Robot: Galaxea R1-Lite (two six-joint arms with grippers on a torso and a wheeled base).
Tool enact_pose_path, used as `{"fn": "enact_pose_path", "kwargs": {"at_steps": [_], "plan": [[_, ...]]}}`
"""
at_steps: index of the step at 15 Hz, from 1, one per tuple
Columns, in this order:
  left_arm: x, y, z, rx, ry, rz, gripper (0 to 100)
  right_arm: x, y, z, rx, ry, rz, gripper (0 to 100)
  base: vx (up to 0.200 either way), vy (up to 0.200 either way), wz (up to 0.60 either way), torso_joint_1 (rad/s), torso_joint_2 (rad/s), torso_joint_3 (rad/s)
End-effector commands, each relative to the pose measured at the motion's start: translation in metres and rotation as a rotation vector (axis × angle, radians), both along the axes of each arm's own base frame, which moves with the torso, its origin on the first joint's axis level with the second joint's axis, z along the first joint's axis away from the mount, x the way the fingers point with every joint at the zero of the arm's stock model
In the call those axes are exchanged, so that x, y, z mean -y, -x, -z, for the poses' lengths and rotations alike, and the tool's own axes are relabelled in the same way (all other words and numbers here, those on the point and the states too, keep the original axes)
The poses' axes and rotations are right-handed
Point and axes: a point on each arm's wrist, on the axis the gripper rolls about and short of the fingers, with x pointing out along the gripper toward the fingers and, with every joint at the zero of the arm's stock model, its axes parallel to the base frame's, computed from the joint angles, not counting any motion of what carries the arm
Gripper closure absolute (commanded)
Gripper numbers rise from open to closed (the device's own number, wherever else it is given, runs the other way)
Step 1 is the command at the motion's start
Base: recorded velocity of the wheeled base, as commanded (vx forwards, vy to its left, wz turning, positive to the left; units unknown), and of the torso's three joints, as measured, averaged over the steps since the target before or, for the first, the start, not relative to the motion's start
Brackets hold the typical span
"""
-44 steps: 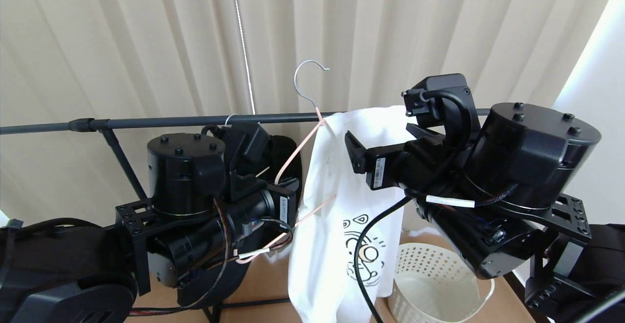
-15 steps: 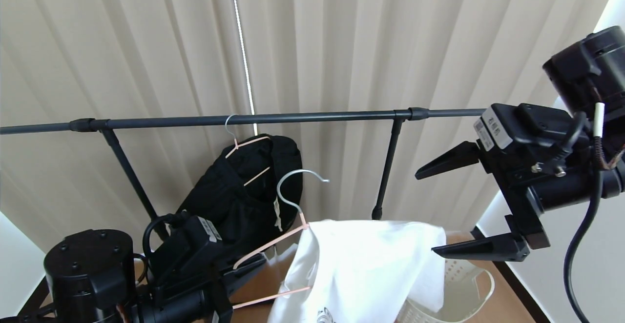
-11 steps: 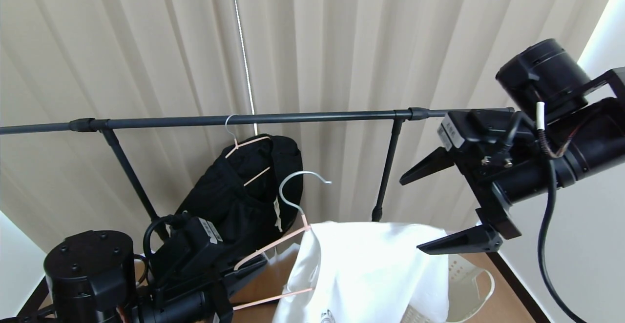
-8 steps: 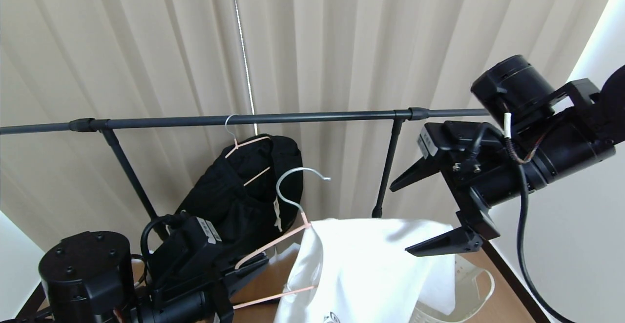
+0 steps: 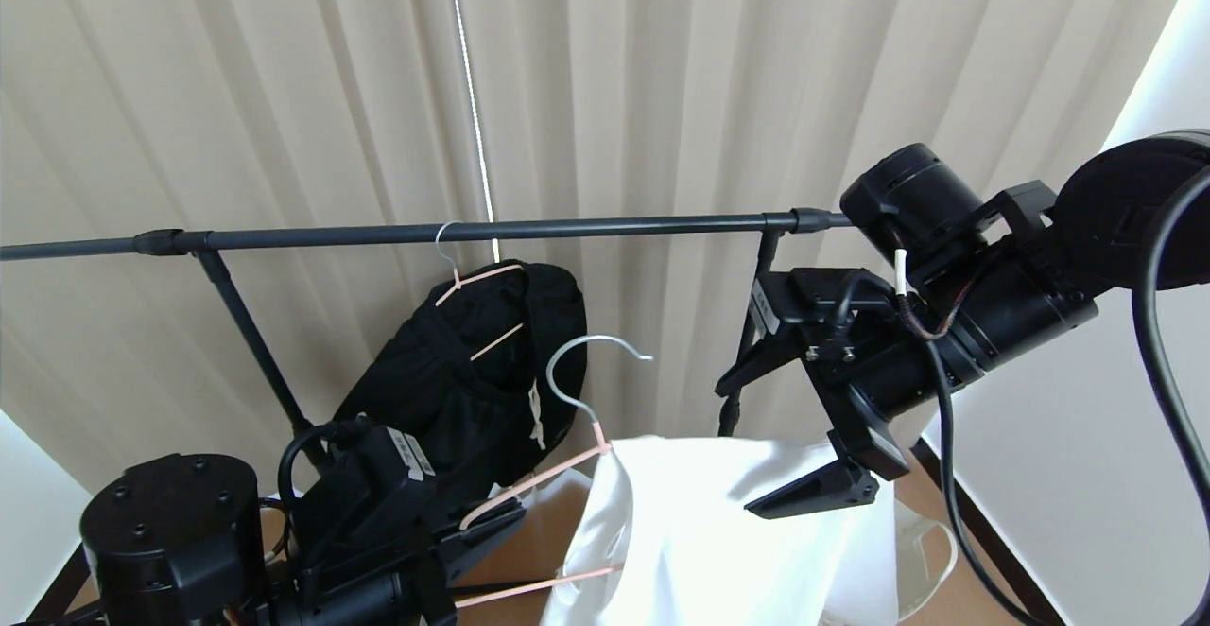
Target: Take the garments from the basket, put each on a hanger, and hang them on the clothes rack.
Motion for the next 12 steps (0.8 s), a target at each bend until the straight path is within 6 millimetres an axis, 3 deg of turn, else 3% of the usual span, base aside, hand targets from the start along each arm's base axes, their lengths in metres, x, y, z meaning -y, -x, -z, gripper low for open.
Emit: {"fn": "enact_pose_path", "kwargs": {"at_steps": [1,12], "plan": [[-0.0001,0.0000,0.0000,0.000,0.000,0.000,100,-0.0036,-0.0029,0.0059,-0.016,0.010,-0.005,0,0.000,0.000,0.00,0.000,0.00,0.000],[0.0002,-0.0003,-0.0009,0.004,0.002,0.000,100,-0.0084,-0.0113,0.0154,-0.023,0.018,-0.002,0,0.000,0.000,0.00,0.000,0.00,0.000]]}}
